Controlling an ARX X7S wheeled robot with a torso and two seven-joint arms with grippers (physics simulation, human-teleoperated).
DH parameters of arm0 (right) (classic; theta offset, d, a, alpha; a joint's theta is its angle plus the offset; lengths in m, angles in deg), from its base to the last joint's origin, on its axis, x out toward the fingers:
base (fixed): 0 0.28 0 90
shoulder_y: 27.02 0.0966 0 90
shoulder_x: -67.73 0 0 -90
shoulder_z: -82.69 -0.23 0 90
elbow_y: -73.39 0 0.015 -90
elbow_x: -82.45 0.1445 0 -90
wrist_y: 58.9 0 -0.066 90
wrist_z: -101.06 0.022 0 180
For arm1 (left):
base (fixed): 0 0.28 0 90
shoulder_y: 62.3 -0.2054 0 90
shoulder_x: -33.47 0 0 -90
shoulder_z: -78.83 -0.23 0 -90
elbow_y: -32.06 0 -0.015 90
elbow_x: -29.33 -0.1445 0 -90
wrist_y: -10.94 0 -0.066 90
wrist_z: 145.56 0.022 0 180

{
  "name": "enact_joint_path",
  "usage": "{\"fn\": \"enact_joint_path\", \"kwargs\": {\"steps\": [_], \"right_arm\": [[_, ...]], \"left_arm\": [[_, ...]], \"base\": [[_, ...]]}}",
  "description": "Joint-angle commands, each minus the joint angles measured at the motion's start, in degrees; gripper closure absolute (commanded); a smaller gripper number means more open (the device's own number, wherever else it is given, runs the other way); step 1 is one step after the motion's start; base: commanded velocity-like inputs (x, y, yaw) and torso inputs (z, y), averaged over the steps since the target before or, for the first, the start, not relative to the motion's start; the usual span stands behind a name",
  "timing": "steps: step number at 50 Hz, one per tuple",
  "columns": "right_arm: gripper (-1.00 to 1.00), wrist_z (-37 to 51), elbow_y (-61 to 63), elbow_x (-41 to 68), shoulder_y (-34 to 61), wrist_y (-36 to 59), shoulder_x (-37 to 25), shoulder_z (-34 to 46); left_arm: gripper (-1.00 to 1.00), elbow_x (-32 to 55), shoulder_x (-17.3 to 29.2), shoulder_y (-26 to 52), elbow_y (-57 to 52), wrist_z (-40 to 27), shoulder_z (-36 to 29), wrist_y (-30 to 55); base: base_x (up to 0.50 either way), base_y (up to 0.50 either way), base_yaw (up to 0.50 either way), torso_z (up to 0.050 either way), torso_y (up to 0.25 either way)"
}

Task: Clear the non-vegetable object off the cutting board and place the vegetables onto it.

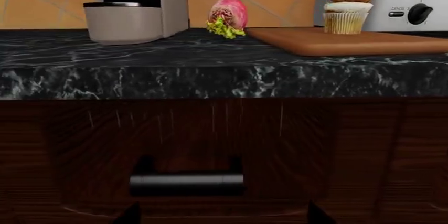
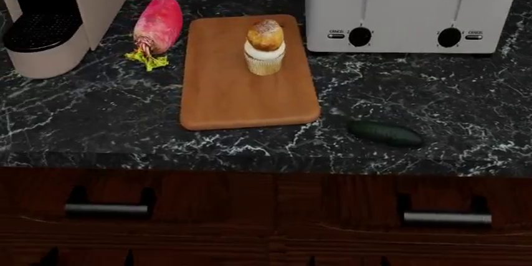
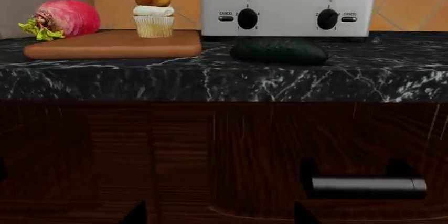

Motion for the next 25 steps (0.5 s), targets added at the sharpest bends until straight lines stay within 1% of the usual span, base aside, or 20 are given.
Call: {"fn": "enact_joint_path", "kwargs": {"steps": [1,5,13,17,18,19,20,22,25], "right_arm": [[-1.00,0.65,-0.07,0.58,0.00,-0.37,-0.60,0.68],[-1.00,0.75,0.07,0.51,-0.12,-0.81,-0.86,1.08],[-1.00,2.90,2.59,-2.39,-0.42,1.48,-1.60,2.34],[-1.00,3.52,10.33,-2.49,0.06,8.44,-2.78,1.98],[-1.00,3.63,13.33,-2.38,0.45,11.23,-3.22,1.77],[-1.00,4.65,15.26,-4.59,1.56,15.44,-3.90,2.27],[-1.00,4.54,15.97,-3.81,2.02,15.99,-3.87,1.69],[-1.00,4.83,17.97,-3.67,4.01,20.64,-4.28,0.98],[-1.00,5.19,21.02,-4.30,5.75,24.46,-4.99,0.87]], "left_arm": [[-1.00,0.59,0.66,0.01,0.13,-0.74,-0.82,-0.35],[-1.00,0.63,0.89,-0.01,0.05,-1.03,-1.10,-0.43],[-1.00,0.09,1.47,-0.63,-1.74,-1.94,-1.84,0.00],[-1.00,0.90,2.52,-0.38,-6.83,-2.30,-1.52,5.31],[-1.00,1.13,2.82,-0.24,-8.46,-2.40,-1.47,7.20],[-1.00,1.14,3.14,-0.11,-9.78,-2.47,-1.43,7.98],[-1.00,-0.25,3.56,-0.03,-10.17,-3.07,-1.61,7.02],[-1.00,0.51,4.30,0.83,-11.96,-3.09,-0.73,9.07],[-1.00,1.53,5.54,2.20,-15.17,-3.47,0.98,12.17]], "base": [[0.00,0.50,0.00,0.000,0.000],[0.00,0.50,0.00,0.000,0.000],[0.00,0.00,0.00,0.000,0.000],[0.00,0.00,0.00,0.000,0.000],[0.00,0.00,0.00,0.000,0.000],[0.00,0.00,0.00,0.000,0.000],[0.00,0.00,0.00,0.000,0.000],[0.00,0.00,0.00,0.000,0.000],[0.00,0.00,0.00,0.000,0.000]]}}
